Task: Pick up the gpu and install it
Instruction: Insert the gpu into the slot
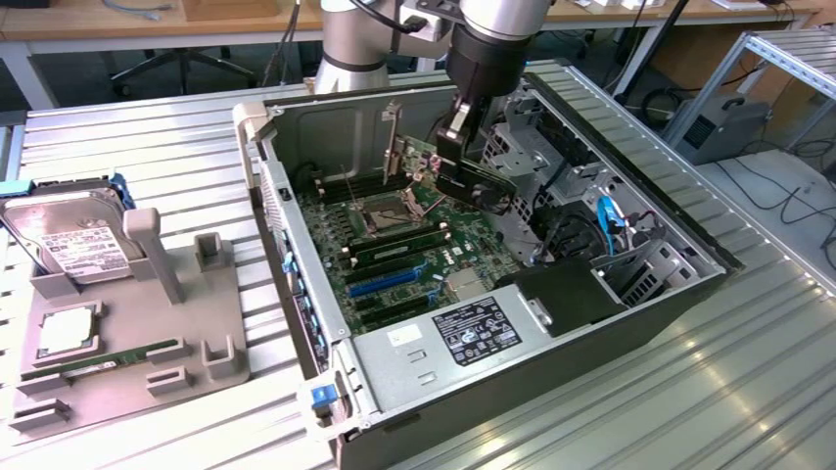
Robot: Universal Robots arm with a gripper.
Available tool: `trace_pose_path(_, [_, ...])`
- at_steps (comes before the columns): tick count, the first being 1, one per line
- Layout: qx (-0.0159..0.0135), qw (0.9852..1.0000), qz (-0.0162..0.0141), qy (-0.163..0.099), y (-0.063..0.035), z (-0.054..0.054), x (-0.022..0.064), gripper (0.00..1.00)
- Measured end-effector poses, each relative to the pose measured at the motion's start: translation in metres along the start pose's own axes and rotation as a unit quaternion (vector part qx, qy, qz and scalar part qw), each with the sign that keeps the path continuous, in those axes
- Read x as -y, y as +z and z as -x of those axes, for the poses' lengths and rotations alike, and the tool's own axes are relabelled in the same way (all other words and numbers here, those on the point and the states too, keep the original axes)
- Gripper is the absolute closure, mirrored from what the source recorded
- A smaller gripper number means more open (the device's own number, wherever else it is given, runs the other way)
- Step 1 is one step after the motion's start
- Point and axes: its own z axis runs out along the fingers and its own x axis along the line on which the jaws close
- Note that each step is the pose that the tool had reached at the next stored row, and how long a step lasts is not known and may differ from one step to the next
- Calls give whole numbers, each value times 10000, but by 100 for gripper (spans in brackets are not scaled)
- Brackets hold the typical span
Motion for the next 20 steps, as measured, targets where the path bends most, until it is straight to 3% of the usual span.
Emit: trace_pose_path(20, [-11, 9994, 8, -334, 0, 0, 0, 73])
